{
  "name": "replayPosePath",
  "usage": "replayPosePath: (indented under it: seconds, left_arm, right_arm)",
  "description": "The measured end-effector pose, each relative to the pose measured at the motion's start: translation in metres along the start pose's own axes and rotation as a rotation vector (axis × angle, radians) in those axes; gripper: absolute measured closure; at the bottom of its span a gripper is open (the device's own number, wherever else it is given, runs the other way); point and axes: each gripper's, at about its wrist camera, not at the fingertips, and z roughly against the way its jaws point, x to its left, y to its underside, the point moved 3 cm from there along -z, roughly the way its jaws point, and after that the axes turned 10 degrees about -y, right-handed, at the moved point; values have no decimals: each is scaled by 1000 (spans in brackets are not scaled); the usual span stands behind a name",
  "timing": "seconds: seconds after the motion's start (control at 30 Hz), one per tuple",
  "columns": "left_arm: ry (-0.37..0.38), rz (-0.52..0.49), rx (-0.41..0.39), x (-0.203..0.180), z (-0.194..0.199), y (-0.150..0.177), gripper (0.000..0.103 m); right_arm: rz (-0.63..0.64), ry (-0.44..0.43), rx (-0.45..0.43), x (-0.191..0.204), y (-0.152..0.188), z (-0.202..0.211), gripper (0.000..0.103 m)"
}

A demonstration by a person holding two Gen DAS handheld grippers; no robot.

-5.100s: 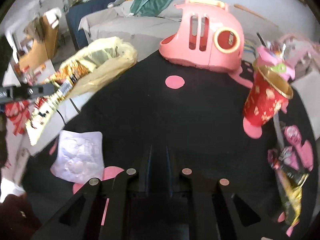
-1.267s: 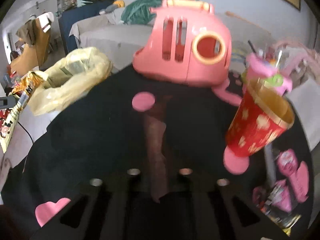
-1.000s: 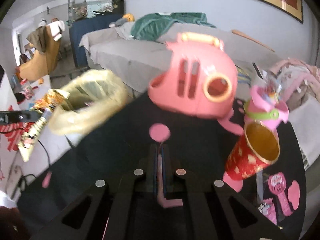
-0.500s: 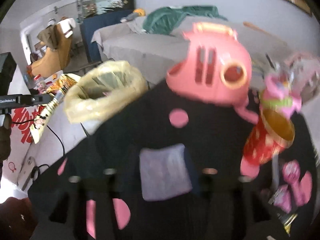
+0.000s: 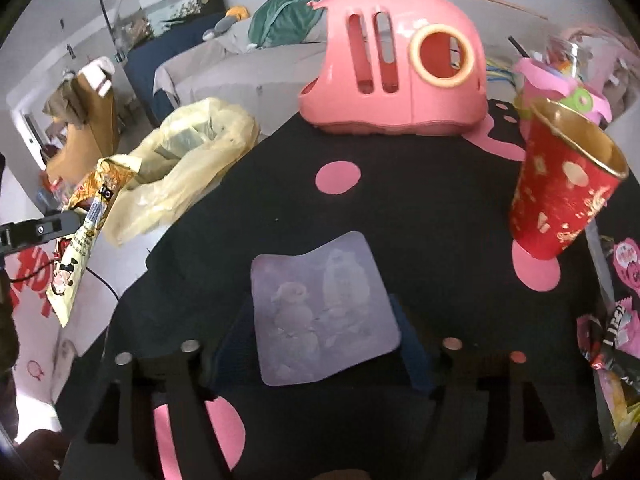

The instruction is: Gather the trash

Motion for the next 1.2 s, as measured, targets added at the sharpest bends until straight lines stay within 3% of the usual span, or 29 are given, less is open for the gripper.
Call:
replayPosePath:
  seconds: [0.13,0.23,0.3,0.37,0.5,0.57,0.63,0.8,0.87,0.97,1.0,1.2]
  left_arm:
    - [2,-7,11,-4,-4,2,86]
    - [3,-6,17,-6,-5,4,86]
    - [5,-7,18,-6,-4,5,86]
    - [4,-6,17,-6,-3,5,86]
    - [2,4,10,-3,-1,4,86]
    - [2,11,9,0,-1,3,86]
    - [3,15,9,3,-2,2,86]
    - [4,18,11,4,-2,2,86]
    - [3,20,10,5,-2,3,86]
    - [15,14,14,4,-2,6,86]
    - [17,9,20,2,-3,8,86]
    - [69,-66,102,-28,-20,31,86]
  right_arm:
    - [37,5,42,8,-2,-9,14]
    - [180,114,105,22,0,-22,16]
    - [198,102,95,26,-2,-24,23]
    - [196,101,85,27,-6,-24,38]
    - [165,68,47,23,-9,-18,52]
    - [173,86,14,23,-12,-11,68]
    - [169,92,5,23,-15,-5,97]
    - [182,88,39,23,-11,-9,97]
    - [137,45,28,21,-8,-7,97]
    - [59,-20,-7,16,-5,-1,84]
    - [46,-34,-6,16,-5,-1,72]
    - [39,-43,27,20,5,0,70]
